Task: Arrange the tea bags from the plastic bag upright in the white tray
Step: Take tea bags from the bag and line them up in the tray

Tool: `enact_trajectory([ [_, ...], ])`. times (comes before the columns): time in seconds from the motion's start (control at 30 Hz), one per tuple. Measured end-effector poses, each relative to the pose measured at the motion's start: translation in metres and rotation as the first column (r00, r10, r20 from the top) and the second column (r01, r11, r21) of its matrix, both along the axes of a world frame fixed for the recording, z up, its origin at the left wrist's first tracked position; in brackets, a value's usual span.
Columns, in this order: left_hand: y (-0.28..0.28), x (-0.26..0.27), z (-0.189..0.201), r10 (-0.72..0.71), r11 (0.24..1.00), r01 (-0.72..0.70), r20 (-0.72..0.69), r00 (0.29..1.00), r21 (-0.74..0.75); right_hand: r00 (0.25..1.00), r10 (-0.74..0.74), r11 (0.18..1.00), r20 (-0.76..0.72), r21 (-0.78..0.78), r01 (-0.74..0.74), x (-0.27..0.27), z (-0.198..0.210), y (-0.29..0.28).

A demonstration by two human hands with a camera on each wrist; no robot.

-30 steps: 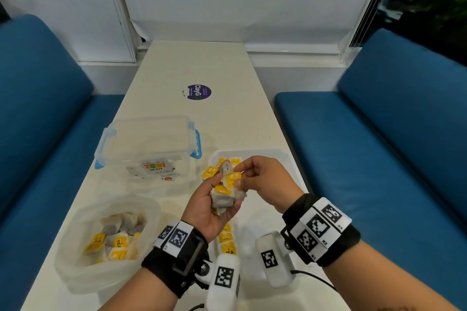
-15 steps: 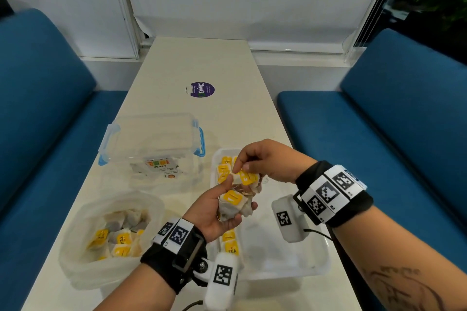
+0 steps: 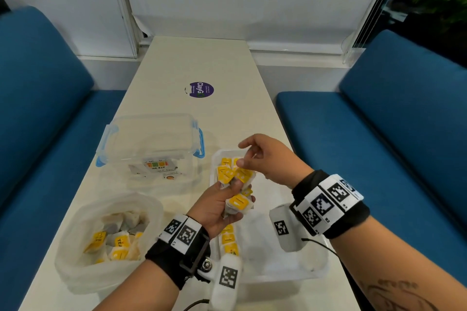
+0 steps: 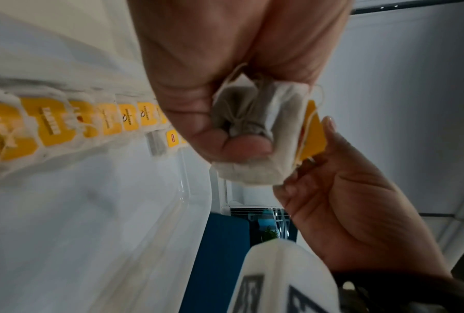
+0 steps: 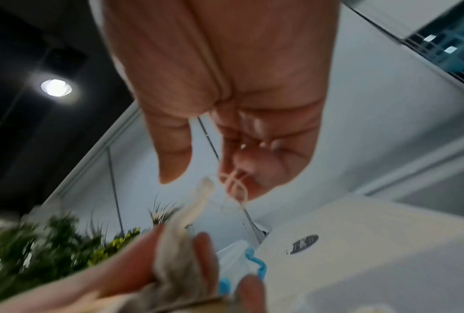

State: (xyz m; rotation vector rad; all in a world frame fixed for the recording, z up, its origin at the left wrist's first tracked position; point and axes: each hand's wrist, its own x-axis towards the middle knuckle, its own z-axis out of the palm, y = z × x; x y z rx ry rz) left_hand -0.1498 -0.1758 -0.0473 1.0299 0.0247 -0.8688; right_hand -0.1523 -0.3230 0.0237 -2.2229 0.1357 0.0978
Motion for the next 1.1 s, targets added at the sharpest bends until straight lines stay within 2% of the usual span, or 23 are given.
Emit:
enact_trajectory([
  [0.07, -0.001, 0.002, -0.002, 0.055, 0.998, -0.056, 0.043, 0.998, 0.020, 0.989, -0.129, 0.985, -0.075, 0.107, 0.136, -0.004, -0.009, 0.000],
  [0.13, -0.002, 0.004, -0.006, 0.084, 0.995, -0.087, 0.072, 0.994, 0.042, 0.978, -0.161, 0.970, -0.131, 0.163, 0.182, -0.009, -0.016, 0.004],
  [0.27, -0.004, 0.004, -0.008, 0.089, 0.994, -0.093, 0.061, 0.994, 0.064, 0.964, -0.263, 0.951, 0.028, 0.175, 0.254, -0.011, -0.017, 0.006],
  [0.3, -0.002, 0.004, -0.008, 0.100, 0.993, -0.103, 0.049, 0.994, 0.062, 0.959, -0.272, 0.960, 0.083, 0.100, 0.263, -0.010, -0.016, 0.004],
  [0.33, -0.001, 0.005, -0.009, 0.116, 0.991, -0.119, 0.043, 0.992, 0.064, 0.956, -0.264, 0.962, 0.128, -0.038, 0.271, -0.009, -0.014, 0.001],
  [0.4, 0.005, 0.007, -0.012, 0.148, 0.985, -0.151, 0.038, 0.988, 0.079, 0.959, -0.222, 0.902, 0.179, -0.337, 0.272, -0.007, -0.011, -0.006],
  [0.43, 0.008, 0.008, -0.013, 0.159, 0.983, -0.161, 0.034, 0.987, 0.084, 0.963, -0.203, 0.889, 0.177, -0.379, 0.257, -0.005, -0.010, -0.012],
  [0.53, 0.016, 0.011, -0.015, 0.180, 0.979, -0.180, 0.009, 0.984, 0.097, 0.974, -0.202, 0.955, 0.104, -0.200, 0.219, 0.004, -0.014, -0.025],
  [0.6, 0.020, 0.013, -0.015, 0.191, 0.977, -0.189, -0.015, 0.981, 0.097, 0.970, -0.237, 0.959, 0.059, -0.145, 0.243, 0.011, -0.021, -0.029],
  [0.67, 0.022, 0.015, -0.016, 0.197, 0.976, -0.193, -0.032, 0.980, 0.097, 0.973, -0.233, 0.962, 0.000, -0.150, 0.230, 0.018, -0.031, -0.030],
  [0.8, 0.027, 0.017, -0.018, 0.222, 0.971, -0.215, -0.053, 0.974, 0.108, 0.967, -0.177, 0.954, -0.183, -0.272, 0.123, 0.029, -0.054, -0.027],
  [0.93, 0.031, 0.017, -0.020, 0.244, 0.966, -0.236, -0.062, 0.968, 0.105, 0.932, -0.170, 0.972, -0.321, -0.213, 0.104, 0.033, -0.074, -0.023],
  [1.1, 0.033, 0.014, -0.021, 0.242, 0.966, -0.233, -0.076, 0.967, 0.111, 0.907, -0.100, 0.976, -0.409, -0.216, 0.010, 0.042, -0.091, -0.013],
])
